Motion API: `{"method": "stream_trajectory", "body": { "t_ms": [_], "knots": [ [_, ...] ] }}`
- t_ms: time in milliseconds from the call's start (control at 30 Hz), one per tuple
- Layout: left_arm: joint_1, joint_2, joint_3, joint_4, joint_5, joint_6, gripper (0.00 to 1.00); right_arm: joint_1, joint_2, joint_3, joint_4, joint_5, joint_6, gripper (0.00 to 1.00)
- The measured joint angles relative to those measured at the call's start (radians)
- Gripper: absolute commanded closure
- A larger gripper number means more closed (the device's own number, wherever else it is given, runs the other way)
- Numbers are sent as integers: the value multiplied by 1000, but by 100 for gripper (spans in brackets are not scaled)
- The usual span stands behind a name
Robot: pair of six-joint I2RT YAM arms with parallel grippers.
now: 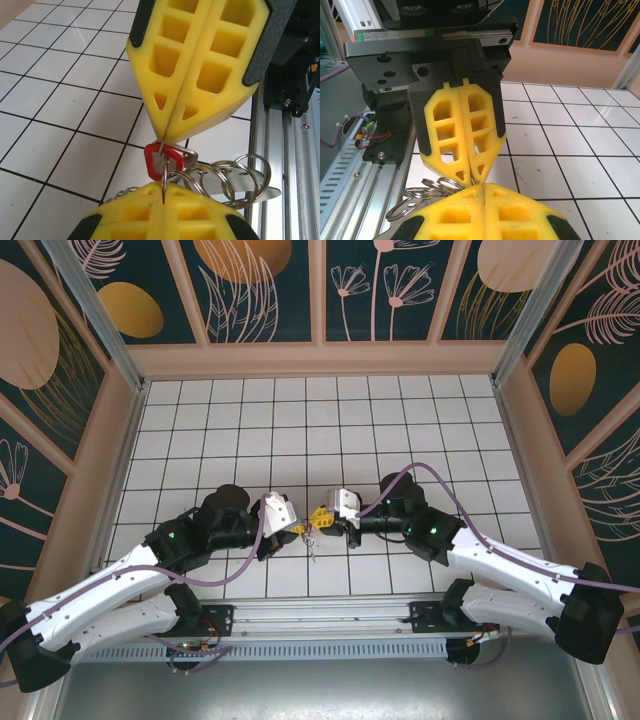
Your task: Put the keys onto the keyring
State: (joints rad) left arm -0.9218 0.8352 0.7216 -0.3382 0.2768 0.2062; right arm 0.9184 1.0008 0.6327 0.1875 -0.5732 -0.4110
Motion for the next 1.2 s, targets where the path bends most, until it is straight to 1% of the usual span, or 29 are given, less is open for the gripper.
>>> {"method": "stream_trajectory", "body": {
  "t_ms": [1200],
  "knots": [
    [0, -13, -3, -4, 3, 3, 100, 15, 13, 0, 4, -3, 0, 100]
  ]
}}
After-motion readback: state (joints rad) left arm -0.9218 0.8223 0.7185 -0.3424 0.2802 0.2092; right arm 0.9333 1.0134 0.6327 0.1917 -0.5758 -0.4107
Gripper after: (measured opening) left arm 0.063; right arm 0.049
